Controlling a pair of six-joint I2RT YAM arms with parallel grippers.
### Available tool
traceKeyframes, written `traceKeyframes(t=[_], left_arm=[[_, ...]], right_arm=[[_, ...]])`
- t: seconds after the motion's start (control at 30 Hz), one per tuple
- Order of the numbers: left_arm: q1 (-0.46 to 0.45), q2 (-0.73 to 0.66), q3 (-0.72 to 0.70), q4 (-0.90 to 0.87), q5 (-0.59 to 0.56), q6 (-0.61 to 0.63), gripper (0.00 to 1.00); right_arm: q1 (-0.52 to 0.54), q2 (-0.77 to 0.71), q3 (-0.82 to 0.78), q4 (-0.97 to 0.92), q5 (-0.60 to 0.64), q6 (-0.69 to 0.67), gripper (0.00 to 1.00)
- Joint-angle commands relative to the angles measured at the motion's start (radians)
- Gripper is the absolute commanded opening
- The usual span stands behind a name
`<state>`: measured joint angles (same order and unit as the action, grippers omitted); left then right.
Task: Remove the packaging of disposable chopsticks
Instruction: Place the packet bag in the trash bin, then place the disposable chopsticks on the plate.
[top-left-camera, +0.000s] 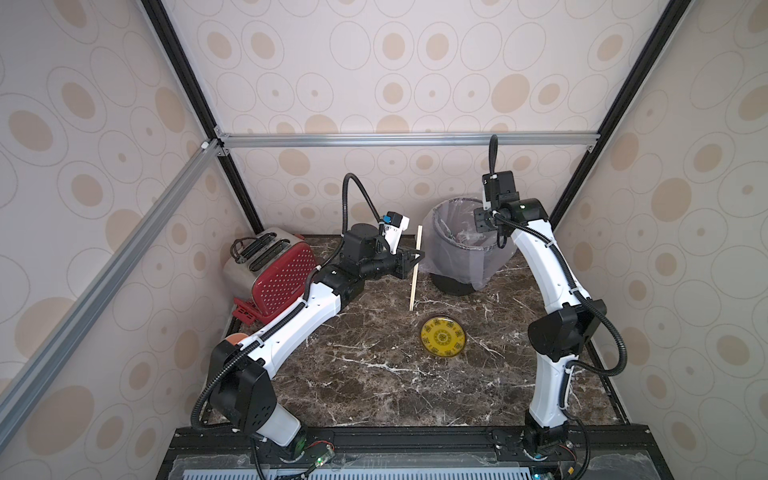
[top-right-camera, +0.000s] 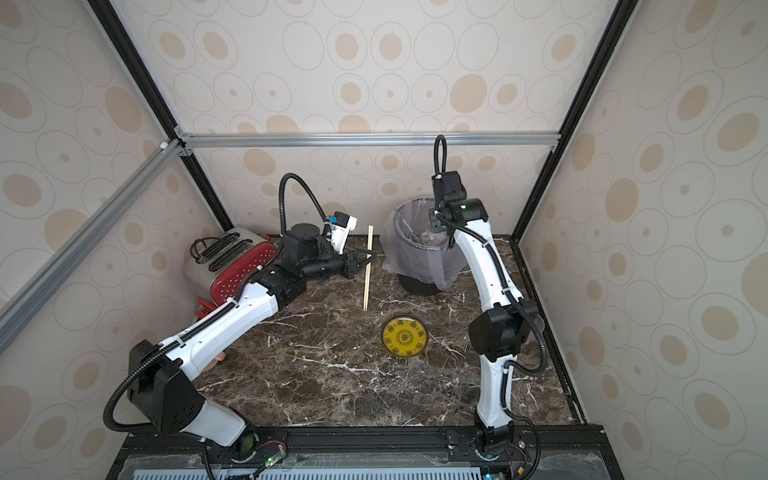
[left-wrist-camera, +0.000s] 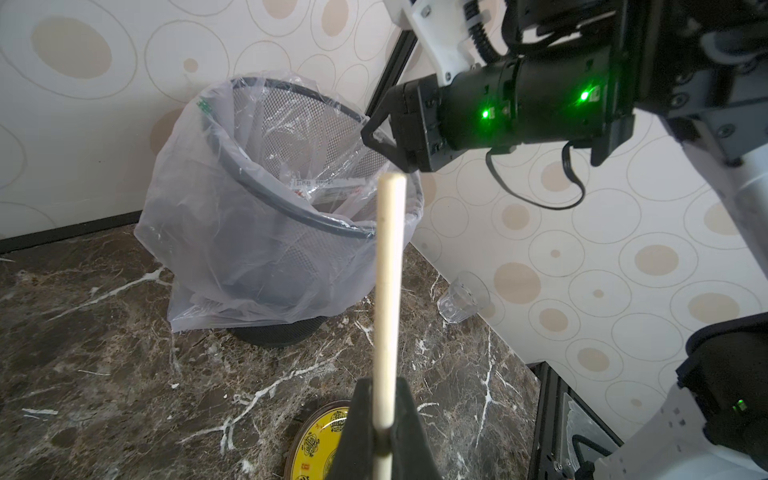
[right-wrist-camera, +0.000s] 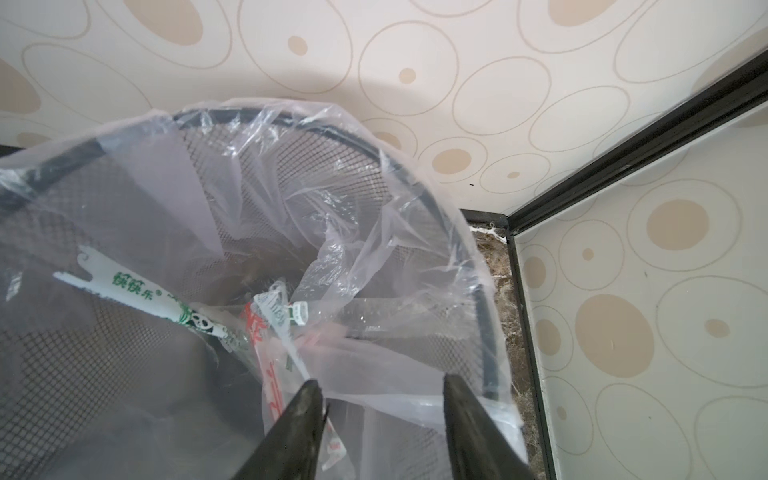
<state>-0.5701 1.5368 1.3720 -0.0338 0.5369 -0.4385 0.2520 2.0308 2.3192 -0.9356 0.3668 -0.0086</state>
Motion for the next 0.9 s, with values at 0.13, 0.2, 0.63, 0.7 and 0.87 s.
traceKeyframes(t=[0.13,0.2,0.63,0.7,0.87], left_arm=[[-0.029,0.084,0.026,0.130,0.002,-0.107,0.00],[-0.040,0.101,0.025,0.137,-0.032,-0.127,0.00],[-0.151,0.304,-0.067,0.360,-0.056,-0.437,0.00],[-0.166,0.340,-0.068,0.365,-0.060,-0.455,0.00],[-0.178,0.419,-0.071,0.341,-0.074,-0.451,0.00]], right_arm=[[-0.003,-0.204,-0.205,0.100,-0.127,0.044,0.49],[-0.003,-0.289,-0.294,0.158,-0.162,0.057,0.49],[-0.006,-0.880,-0.995,0.428,-0.107,0.162,0.50],[-0.020,-0.937,-1.079,0.423,-0.023,0.170,0.50],[-0.065,-1.057,-1.340,0.479,0.033,0.239,0.50]])
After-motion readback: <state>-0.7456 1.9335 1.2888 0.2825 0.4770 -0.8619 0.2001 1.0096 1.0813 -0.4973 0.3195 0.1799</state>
